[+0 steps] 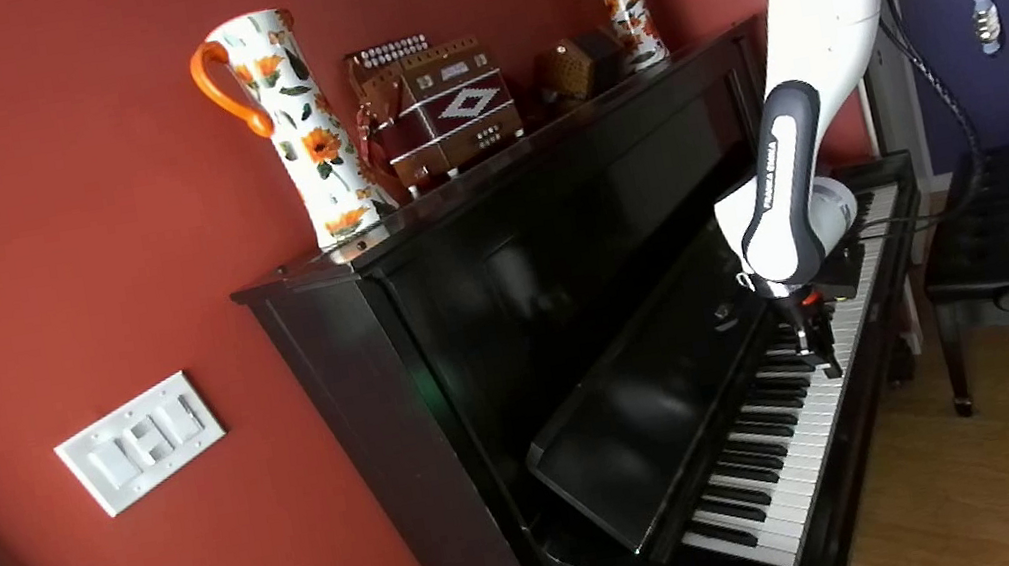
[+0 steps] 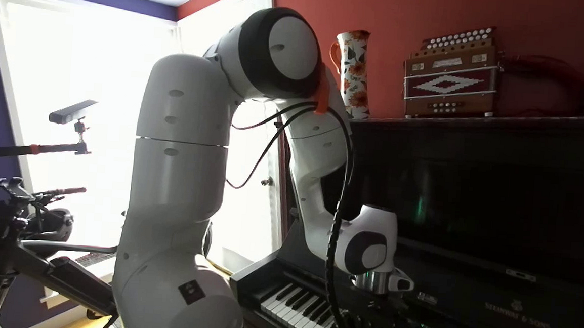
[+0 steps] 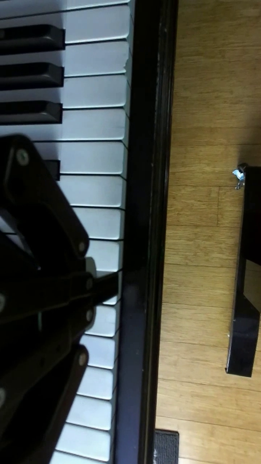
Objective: Press a key on the piano
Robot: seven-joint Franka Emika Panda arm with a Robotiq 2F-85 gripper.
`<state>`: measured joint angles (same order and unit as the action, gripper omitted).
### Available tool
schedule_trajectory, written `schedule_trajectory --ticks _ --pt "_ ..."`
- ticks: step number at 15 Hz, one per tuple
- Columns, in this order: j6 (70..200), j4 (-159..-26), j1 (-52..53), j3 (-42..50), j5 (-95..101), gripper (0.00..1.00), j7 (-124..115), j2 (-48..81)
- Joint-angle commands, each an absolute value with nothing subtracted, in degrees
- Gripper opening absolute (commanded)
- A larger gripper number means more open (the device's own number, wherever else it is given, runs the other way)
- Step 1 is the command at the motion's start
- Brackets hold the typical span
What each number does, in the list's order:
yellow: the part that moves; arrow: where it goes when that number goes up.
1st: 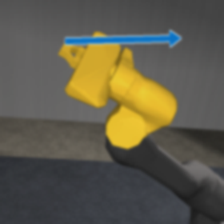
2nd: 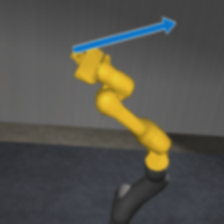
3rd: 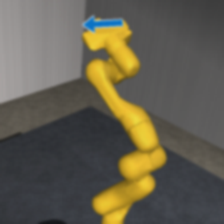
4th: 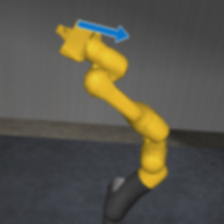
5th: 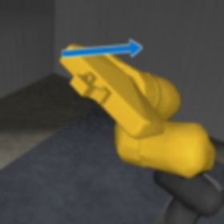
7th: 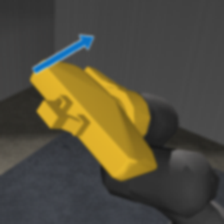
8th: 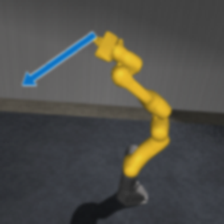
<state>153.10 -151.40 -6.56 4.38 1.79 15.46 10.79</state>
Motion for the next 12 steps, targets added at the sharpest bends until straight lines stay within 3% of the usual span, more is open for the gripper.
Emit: schedule_trajectory --ticks 1,12 --pt "156.2 -150.9 -8.5 3.5 -0.7 0.00 18.4 13.2" --pt "160.2 -150.8 -11.2 1.3 -3.4 0.00 20.7 15.8"
